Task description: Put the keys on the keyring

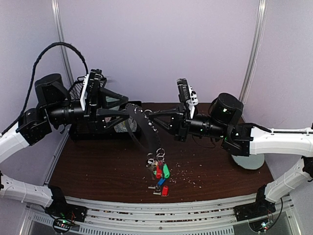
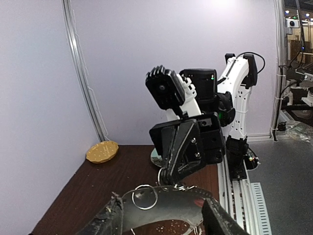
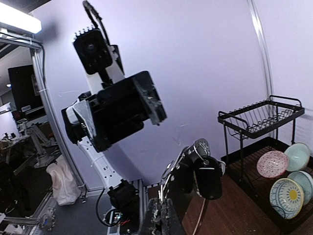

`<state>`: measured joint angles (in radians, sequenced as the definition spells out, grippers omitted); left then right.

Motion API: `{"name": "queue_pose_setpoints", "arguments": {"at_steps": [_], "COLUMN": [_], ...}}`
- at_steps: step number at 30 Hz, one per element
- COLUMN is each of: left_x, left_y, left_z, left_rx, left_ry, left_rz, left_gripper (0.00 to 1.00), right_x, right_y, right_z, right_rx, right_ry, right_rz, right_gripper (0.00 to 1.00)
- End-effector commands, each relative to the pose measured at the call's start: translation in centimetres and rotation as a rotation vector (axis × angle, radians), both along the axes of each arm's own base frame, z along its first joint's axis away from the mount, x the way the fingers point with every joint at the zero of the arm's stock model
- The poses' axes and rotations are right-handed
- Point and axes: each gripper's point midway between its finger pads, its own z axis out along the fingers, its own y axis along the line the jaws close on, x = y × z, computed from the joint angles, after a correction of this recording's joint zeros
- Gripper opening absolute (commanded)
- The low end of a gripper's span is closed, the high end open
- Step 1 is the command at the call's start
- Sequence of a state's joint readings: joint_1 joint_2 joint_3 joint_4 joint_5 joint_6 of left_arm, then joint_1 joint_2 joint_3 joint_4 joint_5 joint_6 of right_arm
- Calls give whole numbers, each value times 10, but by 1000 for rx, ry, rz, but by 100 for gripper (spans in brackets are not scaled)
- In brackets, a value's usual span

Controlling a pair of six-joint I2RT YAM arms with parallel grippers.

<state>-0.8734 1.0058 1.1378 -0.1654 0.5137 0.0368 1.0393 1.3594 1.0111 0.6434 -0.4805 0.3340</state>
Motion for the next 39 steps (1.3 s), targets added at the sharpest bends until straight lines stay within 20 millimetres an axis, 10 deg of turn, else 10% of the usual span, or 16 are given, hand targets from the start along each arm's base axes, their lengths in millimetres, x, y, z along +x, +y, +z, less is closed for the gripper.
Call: {"name": "queue_pose_setpoints", "arguments": {"at_steps": [1, 8, 11, 23, 31, 39], "left_x": [13, 34, 35, -23, -8, 23], "left_y": [13, -7, -13, -9, -7, -8], "left_z": [18, -4, -7, 17, 36, -30], "left_rx": [-48, 11, 26, 34, 46, 376], "left_ry": [-64, 48, 25, -88, -47, -79], "left_rz": [124, 157, 156, -128, -41, 51], "left_gripper": [54, 38, 36, 51, 54, 75], "right_x": [12, 35, -2, -34, 16, 11], "right_y": [-16, -17, 1, 0, -9, -11], "right_z": [28, 31, 30, 19, -7, -17], "right_rx": [37, -46, -32, -51, -300, -466], "right_ry": [-119, -172, -292, -542, -800, -1062], "right_rz": [-192, -457, -249, -49, -350, -266], "right_gripper": [0, 0, 0, 0, 0, 0]}}
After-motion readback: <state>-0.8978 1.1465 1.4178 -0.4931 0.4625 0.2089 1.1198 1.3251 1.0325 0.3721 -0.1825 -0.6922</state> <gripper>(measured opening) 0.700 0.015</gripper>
